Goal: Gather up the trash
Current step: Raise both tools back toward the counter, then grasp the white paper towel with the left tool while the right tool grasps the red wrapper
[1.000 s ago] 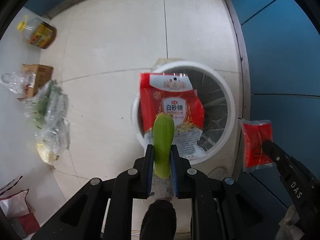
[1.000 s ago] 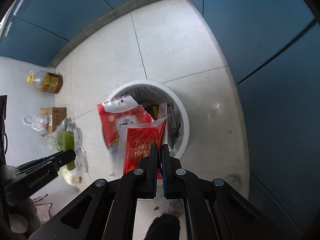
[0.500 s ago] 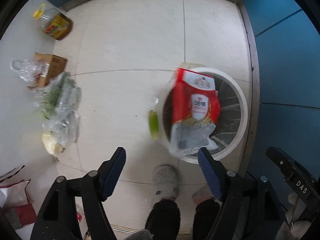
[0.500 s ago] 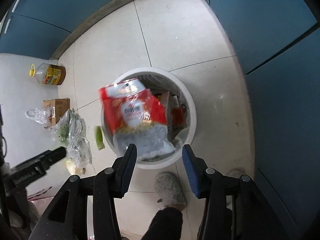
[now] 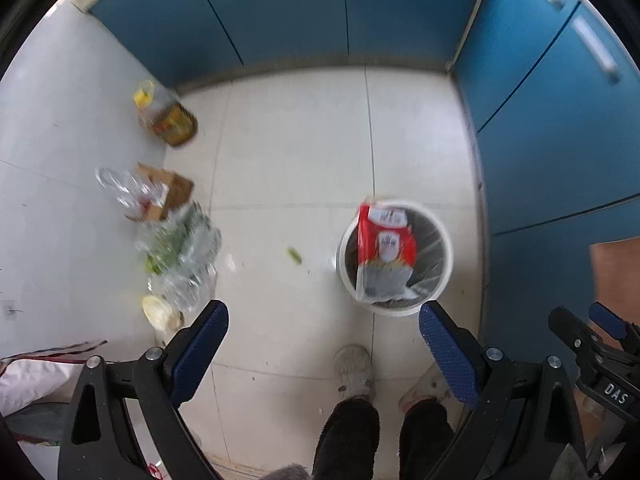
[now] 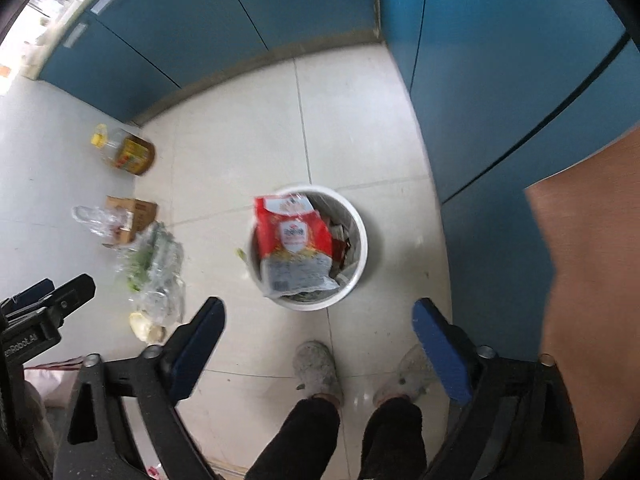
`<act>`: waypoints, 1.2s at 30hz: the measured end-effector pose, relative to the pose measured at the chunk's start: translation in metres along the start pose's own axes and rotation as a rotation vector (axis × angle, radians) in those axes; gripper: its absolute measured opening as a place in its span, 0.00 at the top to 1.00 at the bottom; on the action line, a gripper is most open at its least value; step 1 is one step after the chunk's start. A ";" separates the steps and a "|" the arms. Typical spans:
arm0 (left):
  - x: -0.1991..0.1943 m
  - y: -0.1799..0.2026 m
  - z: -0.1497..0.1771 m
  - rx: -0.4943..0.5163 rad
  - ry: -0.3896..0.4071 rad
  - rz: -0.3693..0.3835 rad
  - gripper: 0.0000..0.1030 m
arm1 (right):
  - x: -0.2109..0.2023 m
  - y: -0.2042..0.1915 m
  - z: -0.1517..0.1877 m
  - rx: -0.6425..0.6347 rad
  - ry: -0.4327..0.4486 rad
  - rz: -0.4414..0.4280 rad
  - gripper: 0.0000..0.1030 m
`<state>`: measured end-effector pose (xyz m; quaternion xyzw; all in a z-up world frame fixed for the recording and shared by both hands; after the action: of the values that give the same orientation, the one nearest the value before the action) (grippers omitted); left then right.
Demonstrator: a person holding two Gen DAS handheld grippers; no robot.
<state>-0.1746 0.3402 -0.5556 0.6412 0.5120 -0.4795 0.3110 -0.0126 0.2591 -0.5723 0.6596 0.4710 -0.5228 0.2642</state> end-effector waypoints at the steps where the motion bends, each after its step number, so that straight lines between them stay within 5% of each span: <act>1: -0.015 -0.001 -0.004 0.002 0.018 -0.001 0.05 | -0.024 -0.002 -0.005 0.001 0.021 -0.007 0.01; 9: -0.168 0.037 -0.040 0.079 0.189 0.057 0.05 | -0.210 0.024 -0.031 0.117 0.202 -0.062 0.01; 17: -0.252 0.191 -0.059 0.282 0.291 0.212 0.04 | -0.369 0.177 -0.005 0.419 0.401 0.101 0.01; 22: -0.256 0.309 -0.038 0.448 0.269 0.254 0.04 | -0.390 0.319 0.057 0.678 0.354 0.288 0.01; 26: -0.242 0.389 -0.011 0.582 0.205 0.245 0.04 | -0.361 0.379 0.091 0.801 0.296 0.277 0.02; 28: -0.235 0.411 0.001 0.625 0.185 0.230 0.04 | -0.341 0.393 0.095 0.821 0.264 0.262 0.18; 30: -0.229 0.433 0.010 0.656 0.160 0.227 0.04 | -0.325 0.397 0.099 0.843 0.231 0.223 0.70; 31: -0.225 0.444 0.015 0.676 0.136 0.226 0.04 | -0.318 0.398 0.101 0.853 0.221 0.211 0.82; 33: -0.219 0.462 0.024 0.708 0.094 0.239 0.04 | -0.319 0.400 0.105 0.846 0.247 0.217 0.94; 36: -0.212 0.496 0.033 0.744 0.055 0.271 0.04 | -0.330 0.407 0.116 0.850 0.295 0.219 0.99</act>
<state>0.2859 0.0946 -0.4145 0.7844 0.2221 -0.5696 0.1044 0.2985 -0.1223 -0.3580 0.8225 0.1752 -0.5391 -0.0459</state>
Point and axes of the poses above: each gripper's, at about its wrist camera, not at the fingertips, and x roughly the way its jaws point, y to its right, z to its underside, the point moved 7 cm from there along x, roughly the way its jaws point, and after that the axes turned 12 degrees about y, right-handed, at the moved point
